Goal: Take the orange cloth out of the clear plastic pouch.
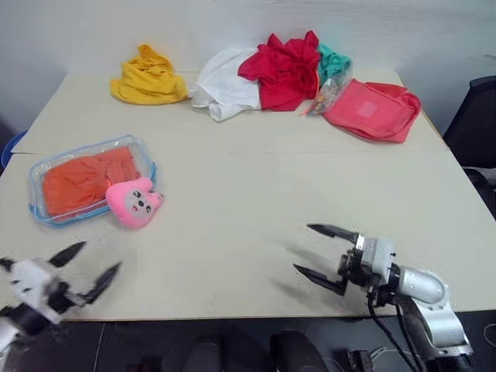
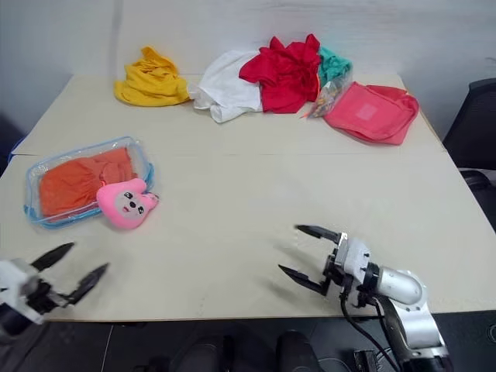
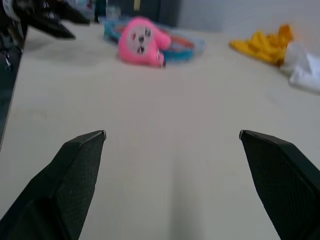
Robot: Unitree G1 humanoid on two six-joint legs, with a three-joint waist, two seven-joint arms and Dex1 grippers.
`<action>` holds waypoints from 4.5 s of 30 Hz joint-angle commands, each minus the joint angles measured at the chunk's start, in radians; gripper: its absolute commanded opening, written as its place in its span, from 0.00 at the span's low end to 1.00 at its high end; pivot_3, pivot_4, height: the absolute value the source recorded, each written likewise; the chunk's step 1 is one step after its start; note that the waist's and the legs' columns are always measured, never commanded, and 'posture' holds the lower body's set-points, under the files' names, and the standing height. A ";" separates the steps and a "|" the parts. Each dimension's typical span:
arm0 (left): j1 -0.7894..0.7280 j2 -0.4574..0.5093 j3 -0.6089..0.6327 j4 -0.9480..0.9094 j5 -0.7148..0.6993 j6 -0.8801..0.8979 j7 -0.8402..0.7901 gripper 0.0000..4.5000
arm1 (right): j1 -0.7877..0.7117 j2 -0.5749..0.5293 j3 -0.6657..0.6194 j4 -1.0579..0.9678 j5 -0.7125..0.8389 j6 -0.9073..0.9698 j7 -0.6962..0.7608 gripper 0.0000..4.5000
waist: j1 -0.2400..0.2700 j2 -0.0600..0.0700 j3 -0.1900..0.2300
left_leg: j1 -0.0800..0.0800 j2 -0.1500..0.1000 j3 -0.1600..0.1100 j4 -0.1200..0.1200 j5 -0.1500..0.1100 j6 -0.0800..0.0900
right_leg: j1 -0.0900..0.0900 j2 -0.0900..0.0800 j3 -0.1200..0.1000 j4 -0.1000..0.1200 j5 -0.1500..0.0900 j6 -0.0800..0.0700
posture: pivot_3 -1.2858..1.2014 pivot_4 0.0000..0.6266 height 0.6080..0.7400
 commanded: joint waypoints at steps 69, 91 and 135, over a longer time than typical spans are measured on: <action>-0.501 0.065 -0.546 -0.181 0.462 0.254 0.112 0.95 | 0.174 -0.052 -0.148 -0.254 0.040 0.115 -0.197 1.00 | 0.037 -0.001 0.000 | 0.000 -0.003 -0.006 0.007 0.001 -0.004 | -0.001 -0.005 -0.017 0.008 0.001 0.001 | 0.52 0.24 1.00; -0.689 0.159 -0.701 0.072 0.530 0.326 0.034 0.01 | 0.107 -0.031 -0.110 -0.258 0.032 0.165 -0.231 1.00 | 0.027 0.001 0.000 | 0.002 -0.002 -0.005 0.006 0.002 -0.005 | -0.001 -0.004 -0.017 0.009 0.001 0.001 | 0.52 0.24 1.00; -0.789 0.089 -0.710 -0.054 -0.034 0.285 -0.678 0.82 | 0.056 -0.490 -0.210 -0.009 0.098 0.637 -0.078 1.00 | 0.026 0.000 0.001 | 0.000 -0.002 -0.005 0.010 0.001 -0.003 | 0.000 -0.002 -0.017 0.008 0.001 0.001 | 0.52 0.24 1.00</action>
